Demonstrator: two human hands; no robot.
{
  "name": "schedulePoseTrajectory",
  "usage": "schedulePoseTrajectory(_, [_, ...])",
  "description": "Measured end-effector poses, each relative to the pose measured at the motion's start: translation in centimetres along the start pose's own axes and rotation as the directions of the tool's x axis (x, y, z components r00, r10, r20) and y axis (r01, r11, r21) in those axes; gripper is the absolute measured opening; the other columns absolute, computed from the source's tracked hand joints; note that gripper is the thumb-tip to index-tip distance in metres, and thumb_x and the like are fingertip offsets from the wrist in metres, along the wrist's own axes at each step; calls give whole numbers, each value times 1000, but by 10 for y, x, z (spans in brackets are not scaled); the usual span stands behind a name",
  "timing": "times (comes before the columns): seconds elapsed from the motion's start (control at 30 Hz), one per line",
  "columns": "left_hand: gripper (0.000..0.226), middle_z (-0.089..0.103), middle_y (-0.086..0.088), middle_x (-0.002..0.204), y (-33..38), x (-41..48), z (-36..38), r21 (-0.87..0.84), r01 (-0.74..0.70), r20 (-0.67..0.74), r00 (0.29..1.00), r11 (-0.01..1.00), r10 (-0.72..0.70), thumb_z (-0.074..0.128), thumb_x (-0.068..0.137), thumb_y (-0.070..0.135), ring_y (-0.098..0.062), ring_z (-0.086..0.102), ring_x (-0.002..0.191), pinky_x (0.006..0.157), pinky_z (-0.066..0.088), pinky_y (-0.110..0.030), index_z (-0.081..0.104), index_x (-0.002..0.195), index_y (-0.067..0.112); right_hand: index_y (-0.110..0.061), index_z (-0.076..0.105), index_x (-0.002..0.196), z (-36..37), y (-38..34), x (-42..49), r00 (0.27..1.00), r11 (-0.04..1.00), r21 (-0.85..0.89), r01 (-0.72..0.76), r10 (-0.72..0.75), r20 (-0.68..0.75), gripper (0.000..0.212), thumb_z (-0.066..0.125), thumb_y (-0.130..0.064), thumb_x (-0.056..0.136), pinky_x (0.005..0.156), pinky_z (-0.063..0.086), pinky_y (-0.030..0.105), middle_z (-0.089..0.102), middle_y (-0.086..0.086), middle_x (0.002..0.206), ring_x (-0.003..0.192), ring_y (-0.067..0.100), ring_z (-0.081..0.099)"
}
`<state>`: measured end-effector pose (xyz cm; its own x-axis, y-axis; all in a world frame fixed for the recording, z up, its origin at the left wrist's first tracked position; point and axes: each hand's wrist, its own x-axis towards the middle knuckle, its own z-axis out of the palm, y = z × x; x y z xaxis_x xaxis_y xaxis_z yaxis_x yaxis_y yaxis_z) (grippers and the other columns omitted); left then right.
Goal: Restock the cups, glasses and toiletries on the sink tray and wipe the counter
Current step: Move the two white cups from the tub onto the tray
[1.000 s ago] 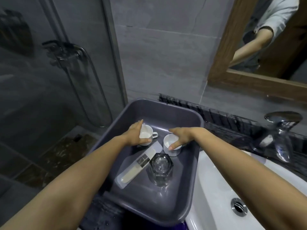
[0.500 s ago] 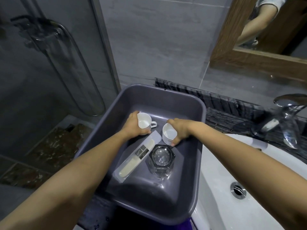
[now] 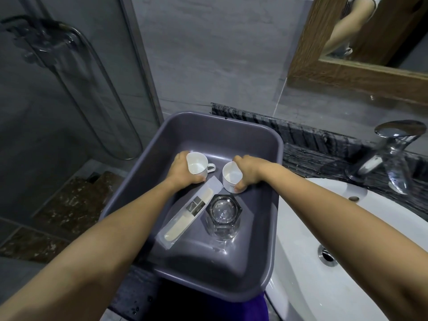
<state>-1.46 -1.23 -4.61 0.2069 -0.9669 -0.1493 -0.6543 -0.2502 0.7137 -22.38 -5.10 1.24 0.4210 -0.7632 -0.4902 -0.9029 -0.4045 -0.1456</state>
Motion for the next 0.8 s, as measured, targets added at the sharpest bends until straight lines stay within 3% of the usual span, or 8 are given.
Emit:
schedulePoseTrajectory(0.2, [85,44,-9,132,10,-8,-4,0,-13,-8,1000,1000,13,84,55,25,-23,47,115,85,36,-25,41,127,11,-12,42,131,-5,-1,-6,995,997,79,13,-5,-103,79,77,-42,68,92,48,40,50,11,128,116,31,51])
schedulePoseTrajectory(0.37, [70,49,-5,121,33,-15,-21,37,-76,-50,996,996,77,82,55,30,-17,47,96,76,38,-26,47,113,13,-18,43,132,-25,-1,-23,973,988,135,71,-39,-228,77,75,-43,66,89,46,36,51,8,127,116,29,51])
schedulePoseTrajectory(0.67, [59,61,0,99,87,-38,-65,71,-174,-30,984,982,177,81,50,35,-22,57,87,63,37,-24,55,98,12,-19,44,131,-75,7,-74,938,982,168,89,-26,-345,77,76,-42,65,94,46,40,51,6,125,114,27,51])
schedulePoseTrajectory(0.8, [57,54,9,84,114,-58,-78,45,-251,-49,966,967,253,73,40,42,-15,51,75,53,34,-15,51,87,20,-25,49,105,-90,8,-103,919,975,195,106,-20,-395,52,76,-40,64,81,46,36,52,1,106,101,25,53])
